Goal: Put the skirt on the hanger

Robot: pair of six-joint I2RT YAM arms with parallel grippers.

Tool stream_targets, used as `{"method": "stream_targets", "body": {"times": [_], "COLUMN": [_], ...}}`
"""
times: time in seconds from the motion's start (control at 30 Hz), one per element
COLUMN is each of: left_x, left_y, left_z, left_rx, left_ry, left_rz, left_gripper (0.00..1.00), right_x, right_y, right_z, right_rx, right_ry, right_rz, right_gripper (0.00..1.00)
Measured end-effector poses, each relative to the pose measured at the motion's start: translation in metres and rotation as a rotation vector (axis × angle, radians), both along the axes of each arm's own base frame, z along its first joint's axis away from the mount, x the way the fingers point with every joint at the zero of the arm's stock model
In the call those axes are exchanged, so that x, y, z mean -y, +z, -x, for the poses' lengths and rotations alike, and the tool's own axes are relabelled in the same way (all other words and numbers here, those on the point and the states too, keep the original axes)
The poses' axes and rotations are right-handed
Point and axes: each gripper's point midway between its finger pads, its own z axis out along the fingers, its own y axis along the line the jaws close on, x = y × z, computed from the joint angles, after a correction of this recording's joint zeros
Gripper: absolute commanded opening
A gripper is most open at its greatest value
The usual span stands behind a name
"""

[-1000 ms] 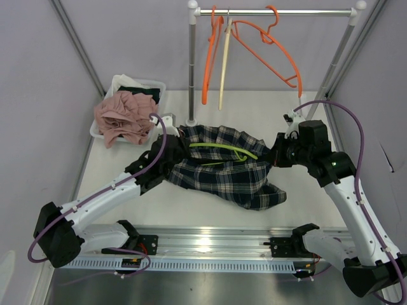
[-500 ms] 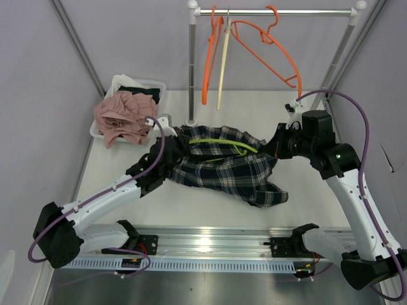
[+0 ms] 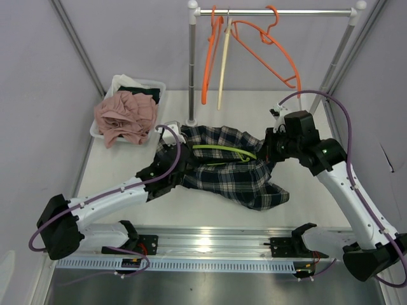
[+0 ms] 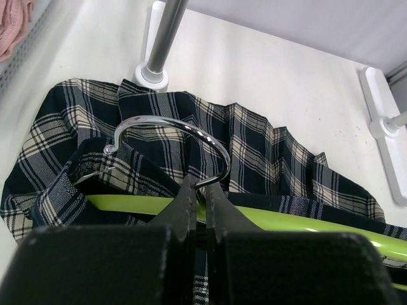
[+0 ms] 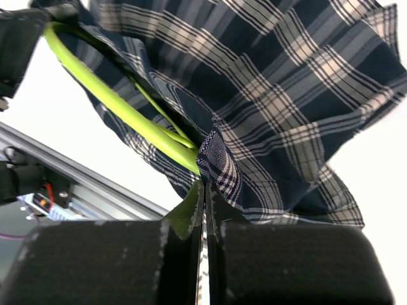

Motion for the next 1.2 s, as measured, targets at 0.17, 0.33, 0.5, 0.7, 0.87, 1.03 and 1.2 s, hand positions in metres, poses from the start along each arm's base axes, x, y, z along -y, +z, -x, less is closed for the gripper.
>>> {"method": "stream_targets", "body": {"times": [0.17, 0.33, 0.5, 0.7, 0.87, 1.03, 1.2], "left_x": [0.002, -0.007, -0.028, -0.028, -0.028, -0.028, -0.028], "left_y": [-0.007, -0.050, -0.081, -0.085, -0.085, -0.086, -0.086], "left_z": [-0.001, 0.006, 0.014, 0.016, 0.016, 0.016, 0.016], "left_rx": [-0.007, -0.117, -0.194, -0.200, -0.199, -0.200, -0.200], "left_ry": [0.019, -0.013, -0.011, -0.019, -0.022, -0.027, -0.031], "left_rz": [-0.028, -0.161, -0.282, -0.286, -0.289, -0.292, -0.298], "left_gripper": [0.00, 0.00, 0.00, 0.00, 0.00, 0.00, 0.00], "right_x": [0.007, 0.012, 0.021, 0.004, -0.042, -0.064, -0.077], "right_y": [-0.019, -0.047, -0.092, -0.122, -0.143, -0.172, -0.180], "right_z": [-0.005, -0.011, 0.006, 0.026, 0.053, 0.081, 0.092], "right_rx": [-0.023, -0.032, -0.096, -0.138, -0.156, -0.215, -0.225], "right_ry": [-0.044, -0.097, -0.142, -0.115, 0.004, 0.056, 0.068], "right_rz": [0.058, 0.082, 0.106, 0.101, 0.069, 0.089, 0.086], "right_gripper": [0.13, 0.48, 0.54, 0.48, 0.43, 0.50, 0.57]}}
